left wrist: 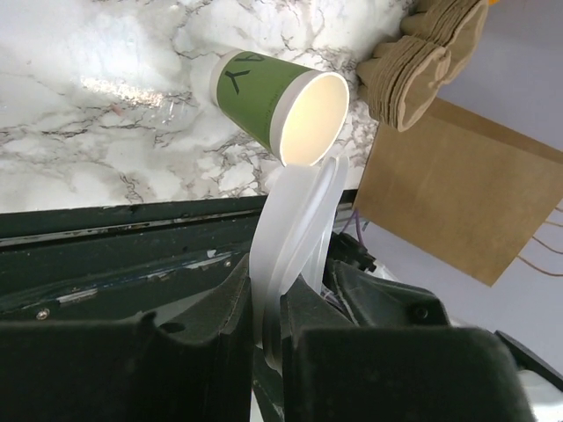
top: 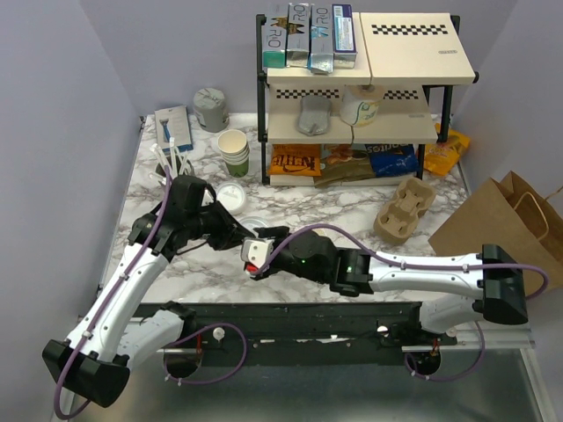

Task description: Pack the takeout coffee

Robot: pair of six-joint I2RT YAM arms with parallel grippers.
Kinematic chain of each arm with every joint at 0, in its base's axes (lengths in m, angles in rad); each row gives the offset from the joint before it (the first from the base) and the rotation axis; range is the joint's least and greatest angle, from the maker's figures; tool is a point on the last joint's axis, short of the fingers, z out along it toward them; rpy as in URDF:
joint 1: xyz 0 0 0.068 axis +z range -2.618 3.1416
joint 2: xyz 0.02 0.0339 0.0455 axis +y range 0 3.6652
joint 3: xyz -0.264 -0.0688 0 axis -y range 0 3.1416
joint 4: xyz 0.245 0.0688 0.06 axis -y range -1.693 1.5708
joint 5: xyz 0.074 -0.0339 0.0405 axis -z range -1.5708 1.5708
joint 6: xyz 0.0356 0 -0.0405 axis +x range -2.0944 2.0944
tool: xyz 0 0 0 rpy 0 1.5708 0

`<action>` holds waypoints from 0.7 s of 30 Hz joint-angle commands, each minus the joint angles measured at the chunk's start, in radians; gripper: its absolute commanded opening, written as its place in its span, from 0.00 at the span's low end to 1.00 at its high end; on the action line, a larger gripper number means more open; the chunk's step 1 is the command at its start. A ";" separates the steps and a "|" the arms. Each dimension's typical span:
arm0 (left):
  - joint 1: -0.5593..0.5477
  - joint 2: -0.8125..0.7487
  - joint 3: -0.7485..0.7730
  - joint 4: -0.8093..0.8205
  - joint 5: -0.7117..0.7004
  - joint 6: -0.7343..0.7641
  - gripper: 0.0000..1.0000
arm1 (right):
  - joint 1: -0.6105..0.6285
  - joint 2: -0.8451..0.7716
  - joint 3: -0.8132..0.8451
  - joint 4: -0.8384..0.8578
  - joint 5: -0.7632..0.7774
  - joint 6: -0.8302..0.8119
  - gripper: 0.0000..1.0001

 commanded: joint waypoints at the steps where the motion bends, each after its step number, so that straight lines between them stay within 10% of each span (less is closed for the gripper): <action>1: 0.004 0.013 0.013 -0.035 -0.017 -0.022 0.05 | 0.021 0.017 0.023 0.037 0.132 -0.036 0.64; 14: 0.004 -0.006 -0.007 0.000 0.012 -0.048 0.07 | 0.019 0.081 0.074 0.034 0.212 -0.002 0.26; 21: 0.004 -0.030 0.022 0.000 -0.025 -0.025 0.68 | 0.021 0.037 0.051 0.023 0.249 0.071 0.09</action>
